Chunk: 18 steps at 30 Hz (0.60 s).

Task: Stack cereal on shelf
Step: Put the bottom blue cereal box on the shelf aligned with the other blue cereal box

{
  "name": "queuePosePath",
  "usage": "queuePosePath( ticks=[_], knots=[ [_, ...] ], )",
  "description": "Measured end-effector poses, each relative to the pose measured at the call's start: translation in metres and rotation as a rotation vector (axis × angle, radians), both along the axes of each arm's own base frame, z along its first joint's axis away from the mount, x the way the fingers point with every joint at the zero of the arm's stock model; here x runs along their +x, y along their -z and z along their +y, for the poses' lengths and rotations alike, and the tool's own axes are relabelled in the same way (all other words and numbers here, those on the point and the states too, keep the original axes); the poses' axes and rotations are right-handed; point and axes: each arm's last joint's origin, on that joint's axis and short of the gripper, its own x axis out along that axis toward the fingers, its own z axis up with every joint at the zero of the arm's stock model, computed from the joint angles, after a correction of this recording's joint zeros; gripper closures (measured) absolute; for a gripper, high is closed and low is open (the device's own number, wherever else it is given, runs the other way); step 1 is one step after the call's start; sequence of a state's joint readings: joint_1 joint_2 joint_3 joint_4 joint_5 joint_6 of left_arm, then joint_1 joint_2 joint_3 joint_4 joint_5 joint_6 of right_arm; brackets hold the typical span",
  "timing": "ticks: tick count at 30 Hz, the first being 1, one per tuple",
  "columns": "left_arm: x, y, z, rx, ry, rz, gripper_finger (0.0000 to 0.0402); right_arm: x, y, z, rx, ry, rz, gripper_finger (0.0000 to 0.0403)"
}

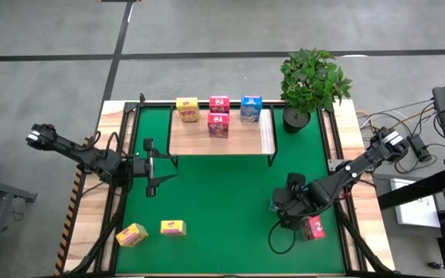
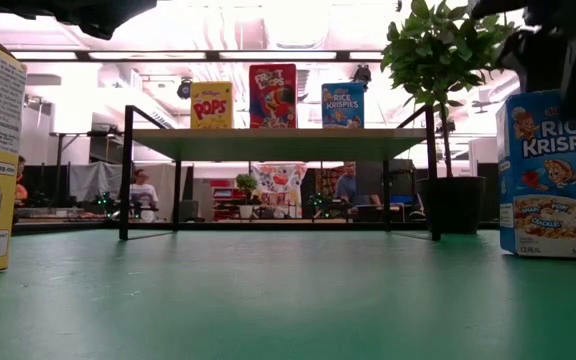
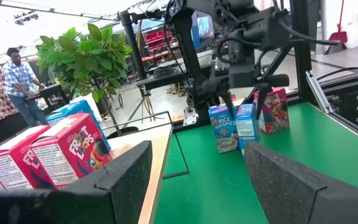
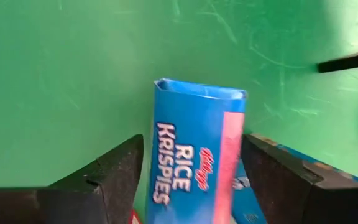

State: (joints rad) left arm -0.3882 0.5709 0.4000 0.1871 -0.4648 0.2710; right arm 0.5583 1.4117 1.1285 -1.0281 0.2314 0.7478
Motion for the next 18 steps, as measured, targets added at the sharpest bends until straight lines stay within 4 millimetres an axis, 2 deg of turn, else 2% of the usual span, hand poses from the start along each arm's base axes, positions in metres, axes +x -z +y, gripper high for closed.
queuePosePath(
  ticks=[4,9,18],
  knots=[
    [0.000,0.000,0.000,-0.001,0.000,0.001,0.0161,-0.001,0.008,0.000,0.009,0.004,-0.007,0.0168],
    [0.000,0.000,0.000,-0.002,0.000,0.003,0.0161,0.000,0.008,0.000,0.015,0.010,-0.014,0.0198],
    [0.000,0.000,0.000,0.000,0.001,0.003,0.0161,0.012,-0.026,0.007,0.060,-0.024,-0.119,0.0241]
  ],
)
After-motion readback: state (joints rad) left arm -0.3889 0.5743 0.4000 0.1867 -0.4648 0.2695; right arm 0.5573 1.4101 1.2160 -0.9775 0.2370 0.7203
